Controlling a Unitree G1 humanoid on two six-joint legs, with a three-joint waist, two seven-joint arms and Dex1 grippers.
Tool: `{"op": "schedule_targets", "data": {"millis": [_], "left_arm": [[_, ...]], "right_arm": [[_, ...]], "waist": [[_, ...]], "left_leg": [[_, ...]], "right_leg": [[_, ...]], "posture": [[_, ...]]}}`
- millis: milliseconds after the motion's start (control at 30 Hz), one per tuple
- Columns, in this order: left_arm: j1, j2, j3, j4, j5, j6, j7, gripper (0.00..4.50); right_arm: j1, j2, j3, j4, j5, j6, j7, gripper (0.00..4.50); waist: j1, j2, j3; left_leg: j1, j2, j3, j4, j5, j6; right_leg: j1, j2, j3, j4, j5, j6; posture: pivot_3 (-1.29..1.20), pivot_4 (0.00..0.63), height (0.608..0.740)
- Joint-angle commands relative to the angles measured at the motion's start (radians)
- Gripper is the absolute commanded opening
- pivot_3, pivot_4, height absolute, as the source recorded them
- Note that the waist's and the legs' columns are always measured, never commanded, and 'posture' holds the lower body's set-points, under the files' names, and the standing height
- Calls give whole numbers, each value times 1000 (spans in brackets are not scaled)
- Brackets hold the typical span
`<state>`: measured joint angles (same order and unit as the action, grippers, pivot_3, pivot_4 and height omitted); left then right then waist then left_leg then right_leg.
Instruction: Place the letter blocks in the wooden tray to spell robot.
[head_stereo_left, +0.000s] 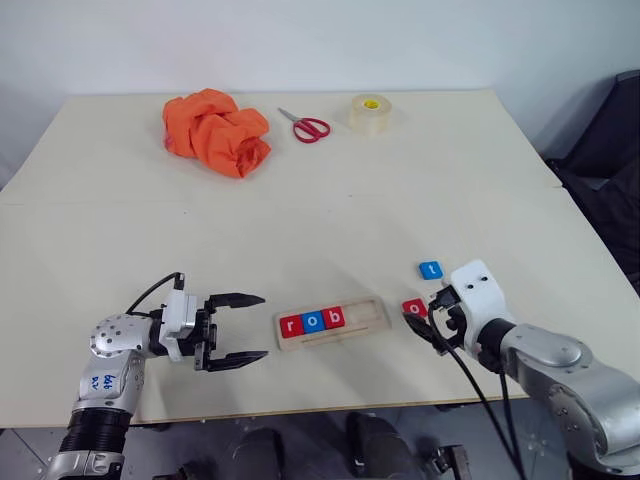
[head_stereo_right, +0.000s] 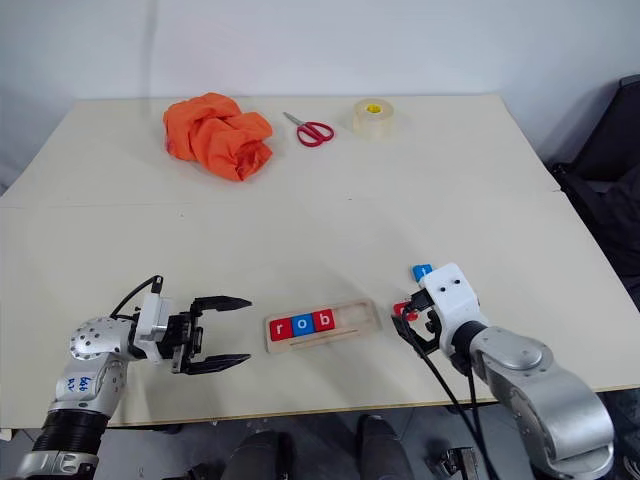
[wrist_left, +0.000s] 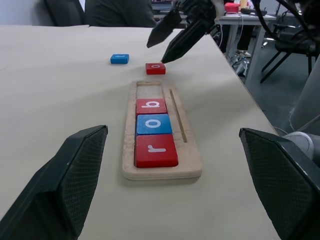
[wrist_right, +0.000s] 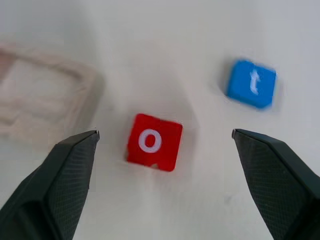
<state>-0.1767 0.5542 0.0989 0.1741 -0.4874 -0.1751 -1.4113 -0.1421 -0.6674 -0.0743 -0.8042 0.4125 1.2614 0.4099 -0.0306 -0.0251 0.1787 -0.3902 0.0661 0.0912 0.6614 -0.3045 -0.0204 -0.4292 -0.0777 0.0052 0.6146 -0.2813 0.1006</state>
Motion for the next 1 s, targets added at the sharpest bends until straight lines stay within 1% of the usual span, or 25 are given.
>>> {"op": "schedule_targets", "data": {"millis": [33,100,167,233,333,433,700,733,767,833,1000], "left_arm": [[-3,-10,2,-5,-16,-18,-5,4500],[-2,-14,0,-4,-13,-23,-5,4500],[4,-20,-3,-5,-11,-31,-5,4500],[12,-24,-4,-12,-10,-35,-1,4500],[27,-32,0,-28,-10,-42,10,4500],[53,-34,4,-53,-12,-46,25,4500],[130,-31,14,-126,-16,-43,79,4500],[136,-30,15,-132,-16,-42,84,4500],[139,-30,14,-136,-16,-42,88,4500],[142,-29,15,-140,-16,-42,96,4500],[143,-26,15,-139,-17,-44,105,4500]], "right_arm": [[-25,-181,68,58,11,-167,215,4490],[-34,-260,107,104,-4,-263,302,4490],[-68,-344,180,202,-63,-411,420,4490],[-115,-390,244,298,-117,-531,508,4490],[-213,-389,327,435,-179,-657,609,4490],[-286,-368,390,552,-243,-753,678,4490],[-371,-330,461,719,-339,-904,813,4490],[-382,-324,468,743,-356,-921,820,4104],[-390,-318,471,762,-368,-937,827,3871],[-411,-304,472,794,-382,-953,840,3191],[-443,-282,449,812,-388,-955,866,1540]], "waist": [[1,0,0],[2,0,0],[1,0,0],[1,0,0],[-1,0,0],[2,1,1],[2,2,1],[3,2,1],[2,1,1],[2,1,1],[1,1,1]], "left_leg": [[0,0,0,0,0,0],[0,0,0,0,0,0],[0,0,0,0,0,1],[0,0,1,0,-1,1],[0,0,2,1,-1,1],[0,0,2,1,-1,1],[0,0,2,1,-1,1],[0,0,2,1,-1,1],[0,0,2,1,-1,1],[1,0,2,2,-1,1],[2,0,3,4,0,1]], "right_leg": [[0,0,0,0,0,0],[1,0,0,-2,0,0],[1,0,0,-3,0,1],[1,0,1,-4,0,1],[1,0,1,-4,1,2],[1,0,1,-3,1,3],[1,0,1,-3,1,3],[1,0,1,-3,1,3],[1,0,1,-3,1,3],[2,-1,1,-3,2,3],[3,-1,2,-3,3,-1]], "posture": [[0,150,740],[0,150,740],[0,150,740],[0,150,740],[0,150,740],[0,150,740],[0,150,740],[0,150,740],[0,150,740],[0,150,740],[0,150,740]]}}
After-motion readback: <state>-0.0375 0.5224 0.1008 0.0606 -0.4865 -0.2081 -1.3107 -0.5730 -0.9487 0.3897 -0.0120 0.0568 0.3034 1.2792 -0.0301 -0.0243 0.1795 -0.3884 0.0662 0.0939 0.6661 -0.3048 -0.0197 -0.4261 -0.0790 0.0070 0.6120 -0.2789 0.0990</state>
